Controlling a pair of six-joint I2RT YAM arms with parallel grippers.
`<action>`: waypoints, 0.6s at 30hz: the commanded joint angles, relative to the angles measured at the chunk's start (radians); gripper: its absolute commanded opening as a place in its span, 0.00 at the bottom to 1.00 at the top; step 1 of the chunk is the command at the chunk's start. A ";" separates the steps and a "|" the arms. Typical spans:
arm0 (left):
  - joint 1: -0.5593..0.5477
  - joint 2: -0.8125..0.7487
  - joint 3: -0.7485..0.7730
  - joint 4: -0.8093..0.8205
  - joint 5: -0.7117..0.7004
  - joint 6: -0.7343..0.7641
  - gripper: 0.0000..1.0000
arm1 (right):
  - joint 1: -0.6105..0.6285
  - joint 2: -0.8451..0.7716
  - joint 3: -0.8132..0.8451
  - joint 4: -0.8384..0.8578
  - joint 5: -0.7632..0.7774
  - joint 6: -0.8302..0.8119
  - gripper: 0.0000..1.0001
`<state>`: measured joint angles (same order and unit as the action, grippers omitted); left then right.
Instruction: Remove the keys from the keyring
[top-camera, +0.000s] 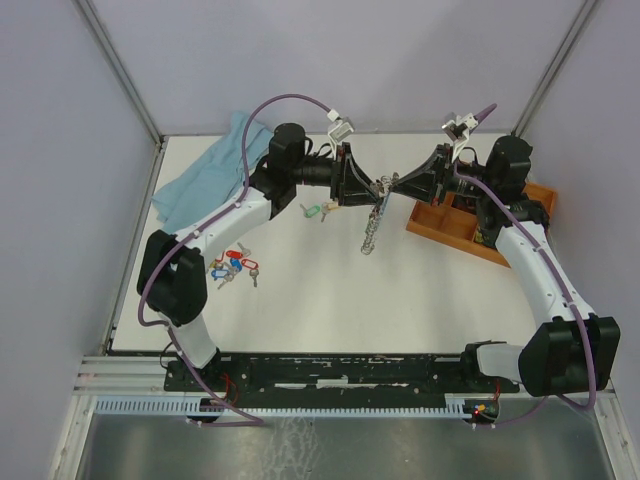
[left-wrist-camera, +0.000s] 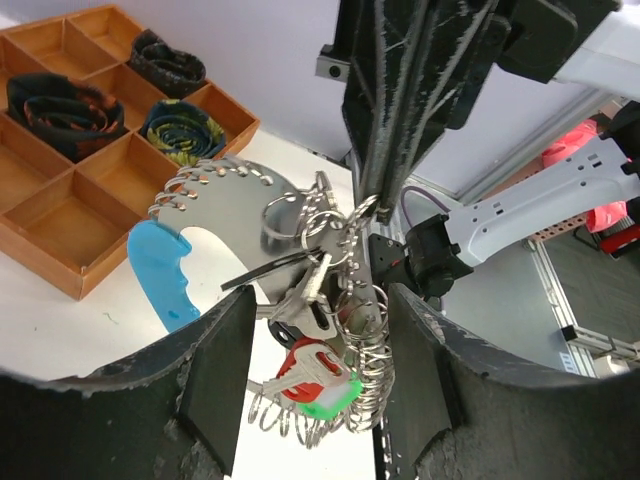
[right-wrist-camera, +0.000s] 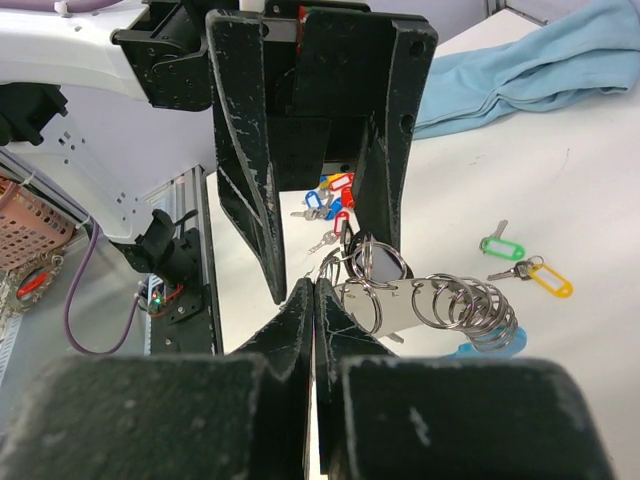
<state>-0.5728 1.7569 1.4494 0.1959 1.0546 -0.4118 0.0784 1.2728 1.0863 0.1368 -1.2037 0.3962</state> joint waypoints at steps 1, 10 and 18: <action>0.001 -0.048 -0.015 0.183 0.067 -0.087 0.61 | -0.001 -0.010 0.049 0.038 -0.010 -0.004 0.01; 0.001 -0.029 -0.044 0.391 0.111 -0.248 0.49 | 0.000 -0.007 0.047 0.037 -0.008 -0.007 0.01; 0.002 -0.005 -0.062 0.562 0.130 -0.376 0.42 | -0.001 -0.008 0.047 0.031 -0.006 -0.013 0.01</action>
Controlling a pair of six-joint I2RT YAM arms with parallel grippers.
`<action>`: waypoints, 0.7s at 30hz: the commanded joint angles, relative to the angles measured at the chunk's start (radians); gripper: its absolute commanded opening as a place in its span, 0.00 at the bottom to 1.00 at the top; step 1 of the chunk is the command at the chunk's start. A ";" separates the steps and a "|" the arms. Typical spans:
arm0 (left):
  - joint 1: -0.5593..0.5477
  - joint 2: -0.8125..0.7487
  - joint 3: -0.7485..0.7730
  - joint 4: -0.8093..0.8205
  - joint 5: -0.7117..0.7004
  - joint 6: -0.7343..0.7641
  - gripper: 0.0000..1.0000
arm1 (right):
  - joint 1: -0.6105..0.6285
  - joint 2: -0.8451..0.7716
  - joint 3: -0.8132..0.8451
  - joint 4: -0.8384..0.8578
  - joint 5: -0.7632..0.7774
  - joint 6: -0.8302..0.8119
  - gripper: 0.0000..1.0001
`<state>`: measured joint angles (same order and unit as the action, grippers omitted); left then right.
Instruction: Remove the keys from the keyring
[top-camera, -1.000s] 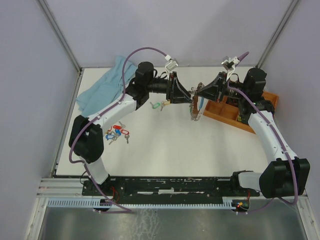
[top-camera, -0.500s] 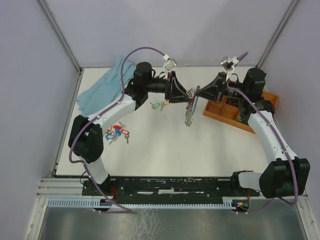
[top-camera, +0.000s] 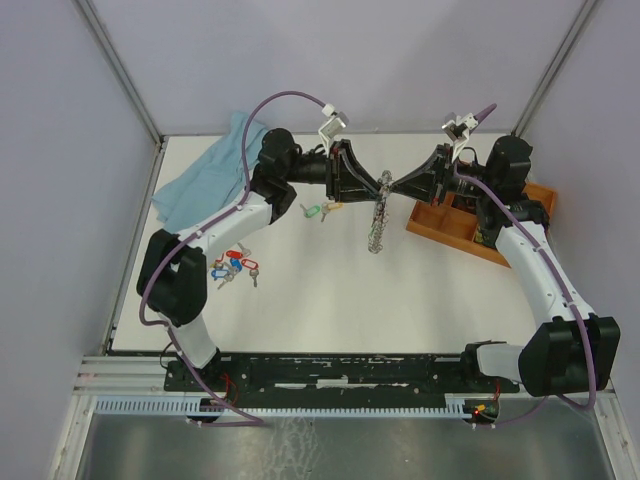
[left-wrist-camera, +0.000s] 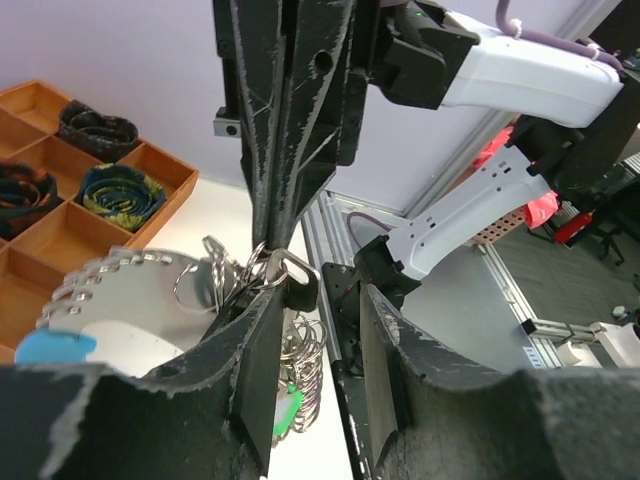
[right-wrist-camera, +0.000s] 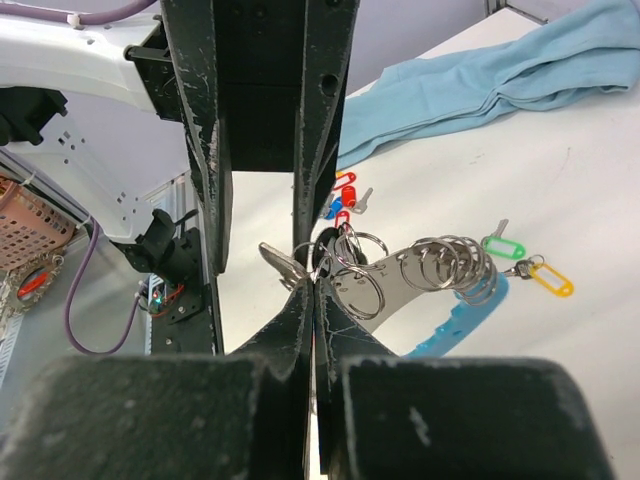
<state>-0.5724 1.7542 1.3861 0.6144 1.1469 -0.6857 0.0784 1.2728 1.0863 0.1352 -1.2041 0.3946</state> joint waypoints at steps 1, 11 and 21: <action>0.002 0.002 0.004 0.153 0.043 -0.112 0.40 | -0.001 -0.009 0.047 0.033 -0.006 -0.011 0.01; -0.018 0.035 0.018 0.242 0.123 -0.198 0.35 | -0.001 -0.007 0.053 0.012 -0.006 -0.027 0.01; 0.001 -0.052 0.021 -0.164 0.029 0.180 0.47 | 0.000 -0.013 0.059 0.004 -0.016 -0.031 0.01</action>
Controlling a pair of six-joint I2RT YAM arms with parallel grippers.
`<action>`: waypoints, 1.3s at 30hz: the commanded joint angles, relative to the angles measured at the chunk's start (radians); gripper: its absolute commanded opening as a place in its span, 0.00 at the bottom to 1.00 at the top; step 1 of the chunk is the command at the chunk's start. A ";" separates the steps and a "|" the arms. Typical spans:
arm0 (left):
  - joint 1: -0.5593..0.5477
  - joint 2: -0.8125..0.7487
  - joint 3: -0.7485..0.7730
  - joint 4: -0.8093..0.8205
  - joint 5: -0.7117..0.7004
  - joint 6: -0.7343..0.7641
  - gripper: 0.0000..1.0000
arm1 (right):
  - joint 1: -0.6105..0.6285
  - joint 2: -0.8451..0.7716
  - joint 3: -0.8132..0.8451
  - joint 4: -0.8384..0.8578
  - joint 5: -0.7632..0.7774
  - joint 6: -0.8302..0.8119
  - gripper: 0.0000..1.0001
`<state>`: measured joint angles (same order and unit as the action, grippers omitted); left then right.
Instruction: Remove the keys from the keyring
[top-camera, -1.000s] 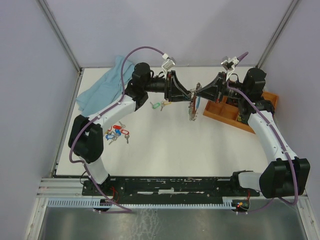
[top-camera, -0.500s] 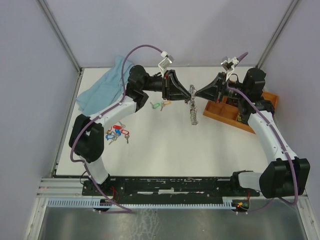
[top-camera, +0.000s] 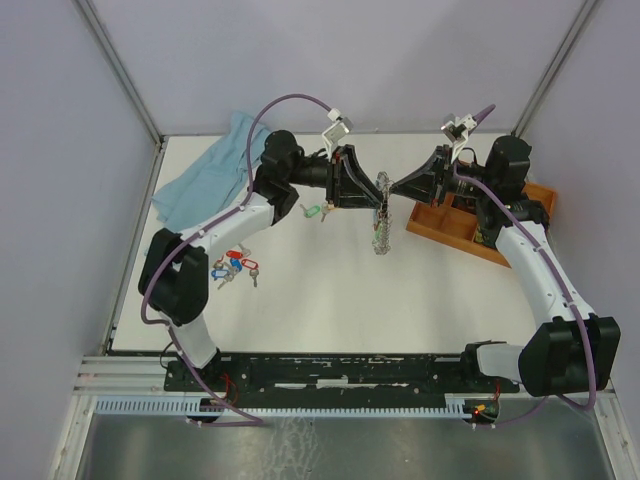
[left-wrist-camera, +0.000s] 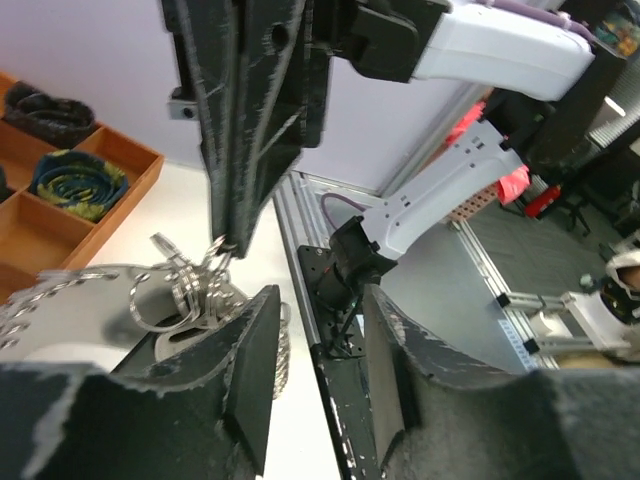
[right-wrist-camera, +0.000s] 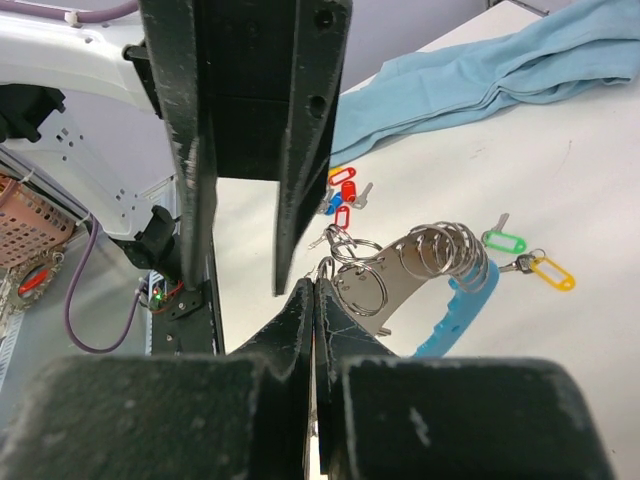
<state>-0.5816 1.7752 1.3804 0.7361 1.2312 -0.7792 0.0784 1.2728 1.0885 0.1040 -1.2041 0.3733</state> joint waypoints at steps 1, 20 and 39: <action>0.010 -0.073 0.037 -0.345 -0.073 0.312 0.48 | 0.000 -0.013 0.057 0.034 -0.016 -0.010 0.01; 0.023 -0.060 -0.014 -0.077 -0.074 0.115 0.50 | 0.000 -0.009 0.055 0.030 -0.015 -0.014 0.01; 0.011 -0.041 0.012 -0.128 -0.094 0.134 0.39 | -0.002 -0.012 0.058 0.028 -0.018 -0.014 0.01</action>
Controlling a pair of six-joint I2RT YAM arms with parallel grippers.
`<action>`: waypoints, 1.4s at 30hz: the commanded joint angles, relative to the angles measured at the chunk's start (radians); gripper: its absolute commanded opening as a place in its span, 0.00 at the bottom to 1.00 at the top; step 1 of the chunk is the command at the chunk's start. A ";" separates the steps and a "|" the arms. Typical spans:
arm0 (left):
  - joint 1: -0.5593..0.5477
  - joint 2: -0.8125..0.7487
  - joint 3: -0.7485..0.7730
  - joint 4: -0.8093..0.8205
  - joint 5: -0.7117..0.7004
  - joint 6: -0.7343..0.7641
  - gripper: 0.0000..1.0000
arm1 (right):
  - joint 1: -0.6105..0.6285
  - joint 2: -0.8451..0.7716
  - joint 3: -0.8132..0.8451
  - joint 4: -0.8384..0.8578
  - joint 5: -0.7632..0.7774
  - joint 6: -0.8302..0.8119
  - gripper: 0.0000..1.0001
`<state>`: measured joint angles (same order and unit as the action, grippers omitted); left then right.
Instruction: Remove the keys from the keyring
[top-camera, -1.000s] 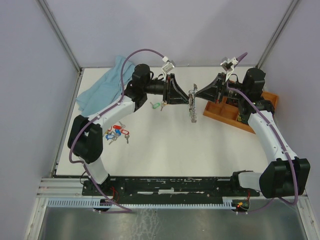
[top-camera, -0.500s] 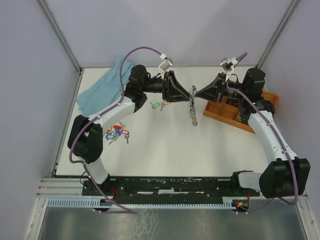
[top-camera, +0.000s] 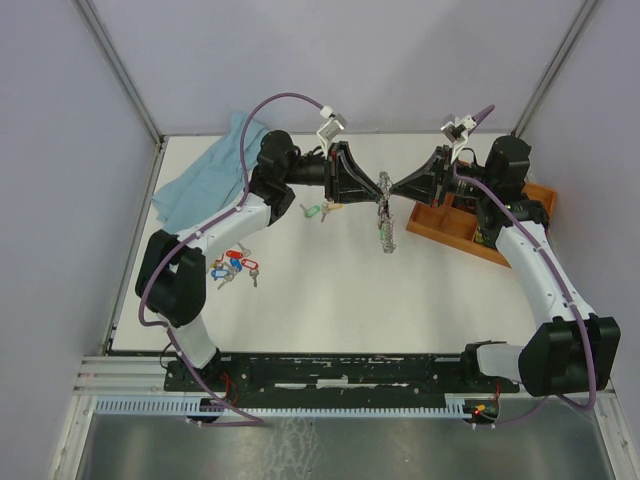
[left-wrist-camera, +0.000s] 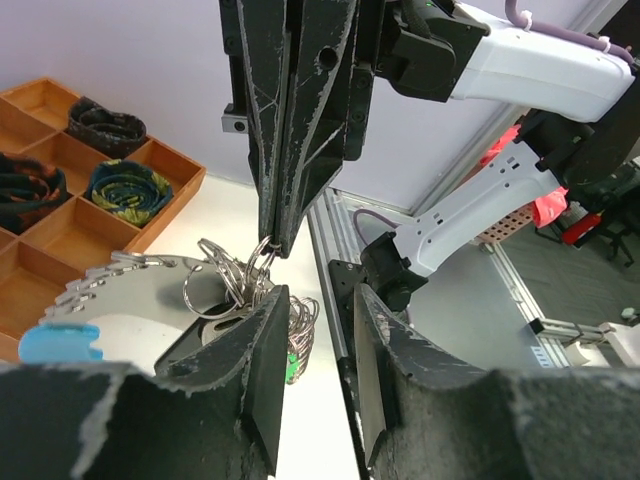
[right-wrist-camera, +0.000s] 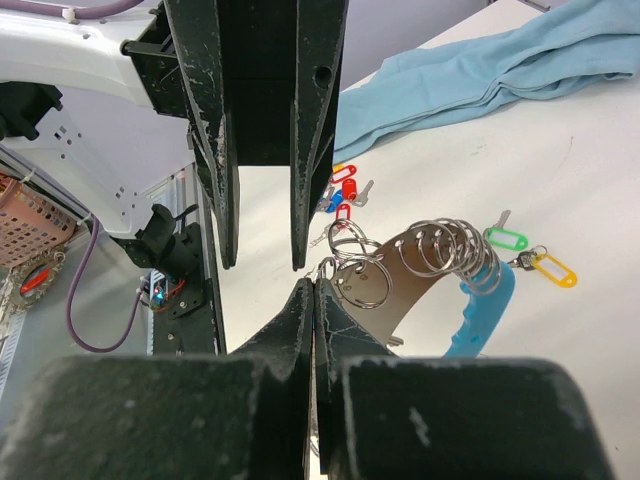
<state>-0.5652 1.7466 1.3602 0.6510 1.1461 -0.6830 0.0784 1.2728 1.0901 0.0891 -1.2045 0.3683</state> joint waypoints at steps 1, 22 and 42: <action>-0.006 -0.020 0.033 -0.074 -0.018 0.064 0.40 | -0.001 -0.011 0.058 0.044 -0.018 -0.009 0.01; -0.029 -0.059 0.005 -0.092 -0.058 0.163 0.39 | -0.001 -0.009 0.056 0.041 -0.018 -0.011 0.01; -0.121 -0.225 -0.111 -0.346 -0.348 0.728 0.03 | -0.003 -0.013 0.073 -0.007 0.005 -0.023 0.01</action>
<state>-0.6476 1.5772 1.2690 0.3450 0.8776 -0.1780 0.0788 1.2728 1.1110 0.0467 -1.2072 0.3504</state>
